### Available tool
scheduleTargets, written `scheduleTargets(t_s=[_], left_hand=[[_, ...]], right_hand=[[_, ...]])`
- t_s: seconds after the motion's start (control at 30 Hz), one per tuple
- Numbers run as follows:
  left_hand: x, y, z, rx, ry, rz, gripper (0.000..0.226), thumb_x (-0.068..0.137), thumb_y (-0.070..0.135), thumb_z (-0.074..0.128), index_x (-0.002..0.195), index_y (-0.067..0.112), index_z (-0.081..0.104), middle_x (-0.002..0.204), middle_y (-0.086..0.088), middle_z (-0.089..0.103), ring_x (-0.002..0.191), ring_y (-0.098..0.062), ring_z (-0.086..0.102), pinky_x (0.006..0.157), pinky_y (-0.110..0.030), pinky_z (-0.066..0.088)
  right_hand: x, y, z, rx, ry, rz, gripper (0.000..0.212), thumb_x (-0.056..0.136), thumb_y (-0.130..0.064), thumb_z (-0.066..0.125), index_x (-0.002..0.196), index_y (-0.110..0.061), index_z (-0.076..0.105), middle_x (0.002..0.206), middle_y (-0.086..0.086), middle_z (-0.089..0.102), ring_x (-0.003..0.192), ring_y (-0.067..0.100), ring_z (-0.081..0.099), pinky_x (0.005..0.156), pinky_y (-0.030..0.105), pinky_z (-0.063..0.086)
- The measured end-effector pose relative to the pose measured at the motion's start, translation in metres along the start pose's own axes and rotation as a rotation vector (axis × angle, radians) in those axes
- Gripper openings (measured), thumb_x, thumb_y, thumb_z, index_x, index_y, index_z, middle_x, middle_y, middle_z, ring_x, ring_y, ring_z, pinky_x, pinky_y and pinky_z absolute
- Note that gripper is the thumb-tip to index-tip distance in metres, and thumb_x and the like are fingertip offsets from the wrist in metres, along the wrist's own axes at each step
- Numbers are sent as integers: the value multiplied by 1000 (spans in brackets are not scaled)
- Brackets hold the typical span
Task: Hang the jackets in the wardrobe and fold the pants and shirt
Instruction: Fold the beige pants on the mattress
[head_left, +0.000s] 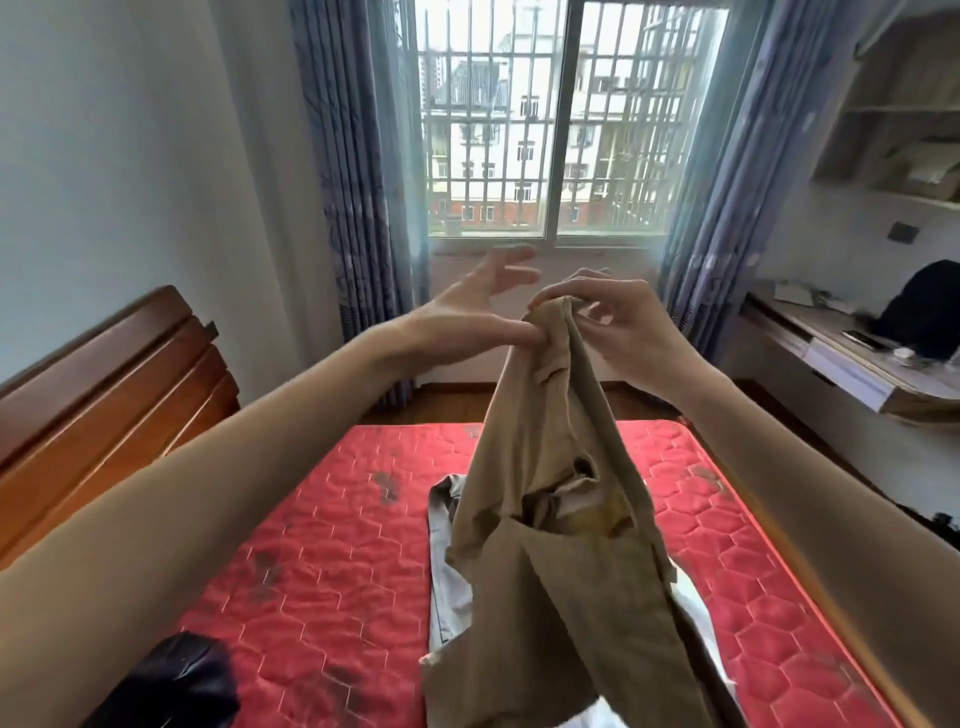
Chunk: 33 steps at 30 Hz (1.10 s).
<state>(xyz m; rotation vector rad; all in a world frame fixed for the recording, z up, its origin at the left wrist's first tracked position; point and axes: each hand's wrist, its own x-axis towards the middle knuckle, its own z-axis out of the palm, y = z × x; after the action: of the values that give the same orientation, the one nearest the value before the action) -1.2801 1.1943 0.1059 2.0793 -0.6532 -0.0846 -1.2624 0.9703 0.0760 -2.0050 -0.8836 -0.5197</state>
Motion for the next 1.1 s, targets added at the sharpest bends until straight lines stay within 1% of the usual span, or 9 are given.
scheduleTargets(t_s=[0.1, 0.17, 0.27, 0.47, 0.57, 0.67, 0.83, 0.93, 1.1], left_hand=[[15, 4, -4, -68, -282, -47, 65, 91, 14, 79, 148, 25, 50, 130, 0, 74, 126, -15, 65, 116, -38, 40], [20, 3, 5, -20, -282, -10, 38, 90, 21, 80, 127, 21, 71, 118, -2, 78, 115, -17, 71, 105, -33, 52], [22, -3, 19, 1, -196, 31, 26, 86, 23, 85, 111, 19, 79, 109, -3, 80, 107, -20, 75, 97, -36, 59], [17, -17, 17, 10, 95, 41, 26, 79, 19, 92, 101, 12, 81, 99, -5, 81, 98, -16, 75, 97, -46, 60], [15, -20, 2, -70, 258, 70, 30, 78, 10, 91, 105, 6, 79, 102, -3, 81, 101, -19, 77, 96, -39, 61], [11, -22, -17, -77, 382, 88, 31, 76, 14, 93, 104, 9, 79, 102, -3, 81, 103, -22, 76, 95, -36, 60], [-3, -41, -52, -72, 491, 86, 26, 74, 20, 95, 94, 18, 79, 92, 3, 80, 88, -10, 76, 78, -22, 59], [-21, -63, -76, -10, 499, 46, 30, 73, 30, 96, 97, 19, 80, 96, 1, 80, 92, -11, 75, 79, -24, 60], [-55, -100, -99, 37, 517, -84, 48, 61, 50, 94, 89, 15, 77, 93, -3, 80, 83, -5, 72, 74, -19, 56]], right_hand=[[-6, 2, -2, 87, 85, 51, 15, 95, -7, 75, 108, -9, 81, 97, 7, 77, 89, 28, 60, 74, 44, 43], [-11, 1, -2, 148, 97, 88, 15, 93, -6, 78, 107, -9, 80, 100, 7, 77, 91, 37, 64, 75, 48, 50], [-22, 6, -2, 145, 91, 138, 29, 94, -10, 76, 123, -14, 69, 113, 4, 71, 100, 28, 68, 81, 39, 57], [-81, 40, 12, 258, -79, 342, 48, 101, -59, 51, 146, -43, 46, 137, -10, 60, 126, 5, 59, 100, 23, 52], [-121, 64, 33, 205, -137, 340, 61, 92, -41, 77, 144, -44, 45, 129, -13, 64, 119, 6, 64, 93, 17, 51], [-147, 93, 54, -11, -215, 427, 84, 81, -21, 79, 148, -42, 35, 122, -7, 61, 106, 9, 66, 84, 22, 55], [-167, 137, 58, -159, -291, 707, 48, 90, 3, 67, 135, -13, 60, 105, 11, 75, 87, 27, 74, 76, 41, 62], [-157, 147, 42, -65, -29, 816, 14, 97, 6, 60, 109, 3, 68, 72, 13, 75, 53, 23, 72, 46, 33, 58], [-96, 137, -5, 259, 162, 888, 25, 101, 1, 50, 94, -8, 72, 56, 2, 52, 37, 8, 42, 40, 22, 44]])
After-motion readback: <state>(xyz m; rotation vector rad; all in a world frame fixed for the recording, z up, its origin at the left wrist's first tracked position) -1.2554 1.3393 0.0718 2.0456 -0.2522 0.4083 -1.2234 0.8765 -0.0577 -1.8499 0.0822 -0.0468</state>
